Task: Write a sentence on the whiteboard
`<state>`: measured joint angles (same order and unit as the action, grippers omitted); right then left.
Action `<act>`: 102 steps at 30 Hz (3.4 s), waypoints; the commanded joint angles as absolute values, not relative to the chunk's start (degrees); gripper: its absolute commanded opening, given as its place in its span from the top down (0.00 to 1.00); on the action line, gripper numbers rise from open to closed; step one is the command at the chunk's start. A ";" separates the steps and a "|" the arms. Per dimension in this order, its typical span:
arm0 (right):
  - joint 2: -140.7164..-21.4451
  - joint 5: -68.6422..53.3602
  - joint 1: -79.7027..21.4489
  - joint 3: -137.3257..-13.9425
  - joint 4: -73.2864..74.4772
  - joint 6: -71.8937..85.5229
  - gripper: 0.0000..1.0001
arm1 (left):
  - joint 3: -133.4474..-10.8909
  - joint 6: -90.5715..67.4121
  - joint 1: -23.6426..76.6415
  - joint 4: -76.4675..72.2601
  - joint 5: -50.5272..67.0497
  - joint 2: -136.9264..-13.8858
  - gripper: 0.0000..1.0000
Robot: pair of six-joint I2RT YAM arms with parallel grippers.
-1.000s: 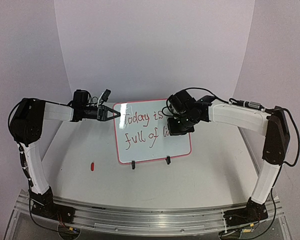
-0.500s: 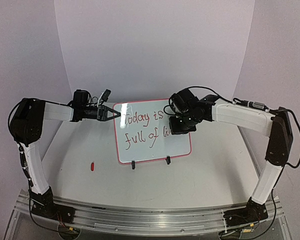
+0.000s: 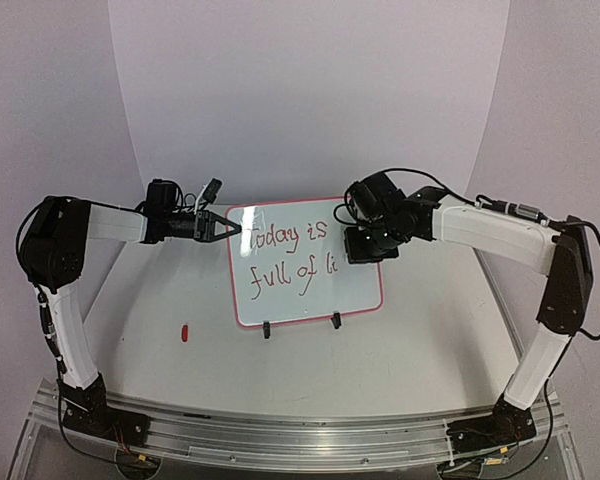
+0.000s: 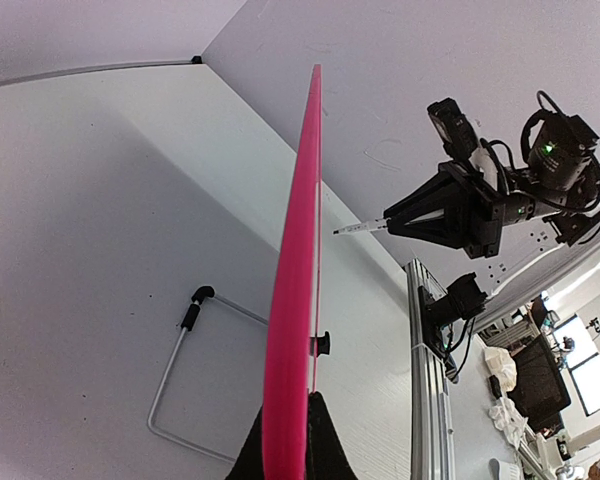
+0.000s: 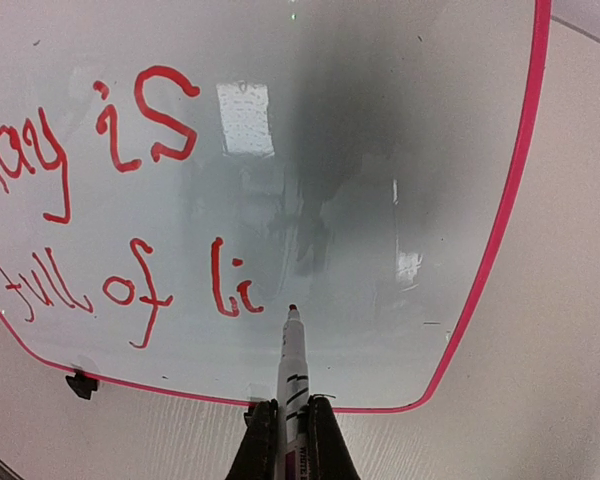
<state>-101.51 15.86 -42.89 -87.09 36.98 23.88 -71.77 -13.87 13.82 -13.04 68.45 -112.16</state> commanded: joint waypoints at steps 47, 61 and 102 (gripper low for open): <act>-106.94 14.29 -42.22 -90.23 40.05 24.65 1.00 | -70.96 -7.56 14.58 -12.40 60.21 -113.61 1.00; -107.07 17.90 -42.19 -92.45 40.11 24.46 1.00 | -70.92 -7.38 14.51 -12.31 60.27 -113.57 1.00; -107.93 17.92 -42.10 -92.71 39.36 23.92 1.00 | -70.68 -7.40 14.51 -12.39 60.22 -113.59 1.00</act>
